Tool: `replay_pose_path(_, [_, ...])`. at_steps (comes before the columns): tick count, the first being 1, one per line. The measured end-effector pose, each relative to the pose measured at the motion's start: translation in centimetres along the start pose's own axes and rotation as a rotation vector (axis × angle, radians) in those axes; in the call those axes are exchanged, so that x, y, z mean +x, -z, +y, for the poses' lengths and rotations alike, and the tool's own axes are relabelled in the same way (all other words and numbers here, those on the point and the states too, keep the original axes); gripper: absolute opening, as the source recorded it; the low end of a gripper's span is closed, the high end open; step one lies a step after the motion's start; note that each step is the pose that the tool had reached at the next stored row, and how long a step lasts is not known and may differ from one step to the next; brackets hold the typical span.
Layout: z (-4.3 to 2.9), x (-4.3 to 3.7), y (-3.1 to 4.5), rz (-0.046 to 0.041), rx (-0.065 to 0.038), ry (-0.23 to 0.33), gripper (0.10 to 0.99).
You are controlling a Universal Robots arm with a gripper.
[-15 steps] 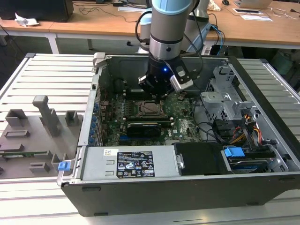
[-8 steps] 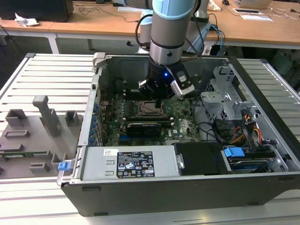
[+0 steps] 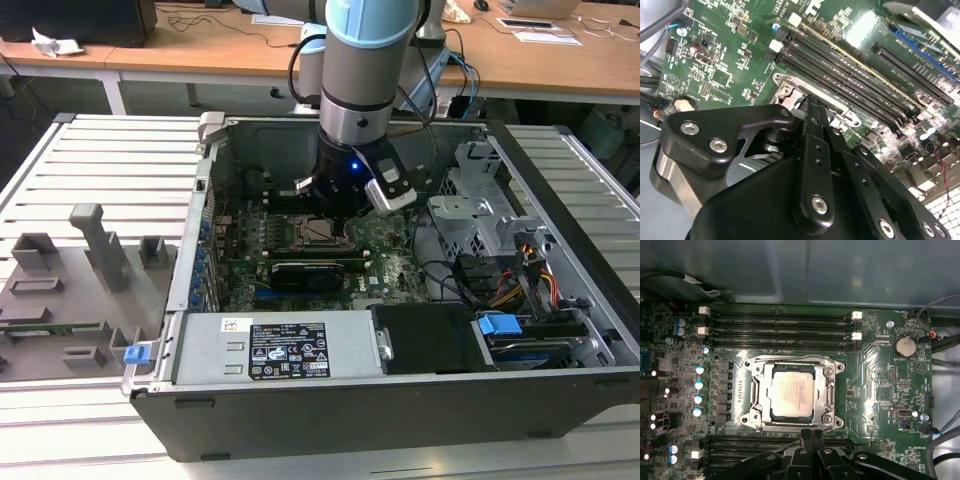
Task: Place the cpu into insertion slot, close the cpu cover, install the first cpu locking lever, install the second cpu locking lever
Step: 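Install the second cpu locking lever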
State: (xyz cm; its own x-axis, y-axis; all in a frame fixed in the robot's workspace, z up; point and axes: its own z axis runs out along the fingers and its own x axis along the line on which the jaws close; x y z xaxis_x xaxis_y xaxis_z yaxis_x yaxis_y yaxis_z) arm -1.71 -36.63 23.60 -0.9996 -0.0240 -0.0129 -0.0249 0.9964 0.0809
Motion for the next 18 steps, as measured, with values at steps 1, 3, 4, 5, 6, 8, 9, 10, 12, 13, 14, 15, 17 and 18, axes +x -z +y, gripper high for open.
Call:
replay_pose_path(1, [-0.05, 0.01, 0.00, 0.0000, 0.000, 0.000, 0.106])
replay_pose_path(3, [-0.30, 0.08, 0.03, 0.0000, 0.000, 0.000, 0.106])
replay_pose_path(4, [-0.38, 0.18, 0.03, -0.0001, 0.000, 0.000, 0.106])
replay_pose_path(5, [-0.38, 0.35, 0.03, -0.0001, 0.000, 0.000, 0.106])
replay_pose_path(6, [-0.38, 0.54, 0.03, -0.0001, 0.000, 0.000, 0.106])
replay_pose_path(8, [-0.37, 1.18, 0.04, -0.0001, 0.000, 0.000, 0.106])
replay_pose_path(9, [-0.36, 1.54, 0.05, -0.0001, 0.000, 0.000, 0.106])
replay_pose_path(10, [-0.35, 2.09, 0.06, 0.0000, 0.000, 0.000, 0.106])
replay_pose_path(12, [-0.32, 3.03, 0.03, -0.0001, 0.000, 0.000, 0.106])
replay_pose_path(13, [-0.32, 3.15, -0.01, -0.0002, 0.000, 0.000, 0.106])
replay_pose_path(14, [-0.33, 3.24, -0.11, 0.0001, 0.000, 0.000, 0.106])
replay_pose_path(15, [-0.35, 3.28, -0.36, 0.0002, 0.000, 0.000, 0.106])
replay_pose_path(17, [-0.38, 3.34, -0.77, 0.0001, -0.001, 0.000, 0.106])
replay_pose_path(18, [-0.44, 3.48, -0.93, 0.0002, -0.006, 0.000, 0.106])
